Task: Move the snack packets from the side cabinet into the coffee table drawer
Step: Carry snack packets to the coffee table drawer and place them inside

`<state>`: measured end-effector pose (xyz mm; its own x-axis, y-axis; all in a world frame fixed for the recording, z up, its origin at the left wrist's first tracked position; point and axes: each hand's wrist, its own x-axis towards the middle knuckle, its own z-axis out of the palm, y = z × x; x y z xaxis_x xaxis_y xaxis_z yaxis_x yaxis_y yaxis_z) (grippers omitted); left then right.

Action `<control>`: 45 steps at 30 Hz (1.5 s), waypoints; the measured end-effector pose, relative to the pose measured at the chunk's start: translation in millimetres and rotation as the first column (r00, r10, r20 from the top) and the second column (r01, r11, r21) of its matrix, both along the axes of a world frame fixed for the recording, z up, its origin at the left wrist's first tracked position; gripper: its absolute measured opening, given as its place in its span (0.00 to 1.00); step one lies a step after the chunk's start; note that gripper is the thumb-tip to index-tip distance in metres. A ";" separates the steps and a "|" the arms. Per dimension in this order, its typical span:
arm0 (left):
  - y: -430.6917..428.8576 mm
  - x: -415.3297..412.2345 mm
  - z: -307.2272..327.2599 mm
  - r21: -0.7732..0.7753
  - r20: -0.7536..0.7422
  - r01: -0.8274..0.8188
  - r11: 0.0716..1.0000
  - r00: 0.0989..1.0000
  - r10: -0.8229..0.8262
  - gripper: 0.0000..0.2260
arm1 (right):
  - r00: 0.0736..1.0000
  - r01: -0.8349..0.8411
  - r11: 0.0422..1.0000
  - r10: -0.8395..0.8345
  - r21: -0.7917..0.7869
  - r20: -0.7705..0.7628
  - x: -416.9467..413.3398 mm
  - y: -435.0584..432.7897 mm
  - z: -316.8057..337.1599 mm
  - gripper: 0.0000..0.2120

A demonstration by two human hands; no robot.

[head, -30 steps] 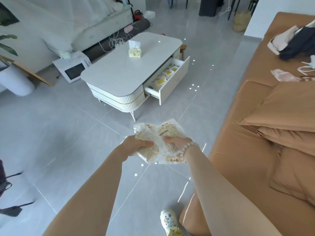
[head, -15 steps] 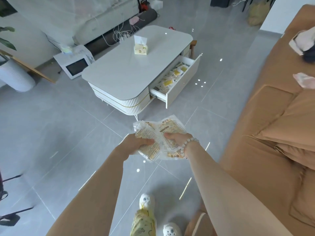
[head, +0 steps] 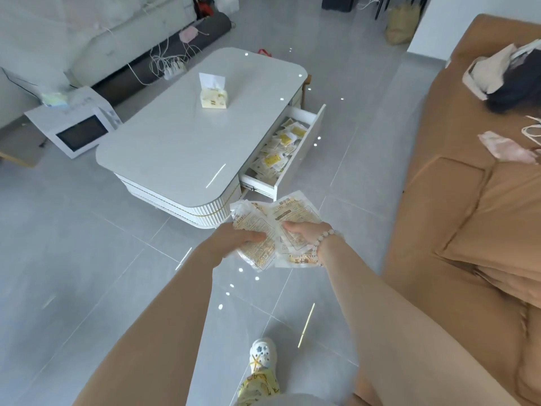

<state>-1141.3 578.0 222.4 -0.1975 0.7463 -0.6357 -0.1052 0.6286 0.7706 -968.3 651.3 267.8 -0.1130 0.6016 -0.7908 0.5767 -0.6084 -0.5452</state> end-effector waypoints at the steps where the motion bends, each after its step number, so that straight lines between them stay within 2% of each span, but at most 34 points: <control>1: 10.1 -9.4 -1.5 -0.002 -0.005 0.005 1.000 1.000 -0.006 0.20 | 1.000 0.012 1.000 -0.012 -0.001 -0.007 -6.9 8.3 -0.7 0.38; 5: 46.9 -32.5 -8.3 -0.042 -0.038 0.074 0.996 0.996 -0.075 0.23 | 0.999 0.054 0.998 -0.054 -0.026 -0.001 -23.2 33.8 -5.8 0.39; 9: 81.1 -36.9 -14.1 -0.061 -0.027 0.108 0.992 0.994 -0.110 0.14 | 0.997 0.064 0.997 -0.063 -0.031 0.035 -29.8 61.7 -9.4 0.37; 16: 157.3 -38.2 -10.4 -0.040 -0.021 0.144 0.989 0.989 -0.144 0.12 | 0.994 0.101 0.995 -0.100 -0.011 0.046 -38.6 133.2 -6.7 0.38; 21: 229.1 -44.5 -15.3 -0.028 0.015 0.098 0.995 0.995 -0.098 0.21 | 0.992 0.126 0.992 -0.126 0.001 0.025 -45.1 209.2 -15.0 0.38; 31: 362.6 -53.4 -24.1 -0.059 0.076 0.026 0.998 0.997 -0.021 0.16 | 0.995 0.101 0.995 -0.100 -0.010 0.004 -56.1 351.3 -16.8 0.35; 36: 392.9 -66.3 -31.6 -0.081 0.103 -0.018 0.997 0.994 0.027 0.24 | 0.998 0.063 0.997 -0.063 -0.051 -0.002 -74.8 389.1 -25.0 0.35; 42: 433.8 -91.0 -47.0 -0.124 0.090 -0.028 0.992 0.995 0.039 0.16 | 0.999 0.046 0.996 -0.046 -0.081 0.010 -101.6 433.4 -42.6 0.38; 45: 460.8 -102.6 -57.5 -0.128 0.090 -0.028 0.991 0.995 0.040 0.17 | 0.998 0.059 0.995 -0.056 -0.078 0.033 -117.3 462.2 -55.4 0.39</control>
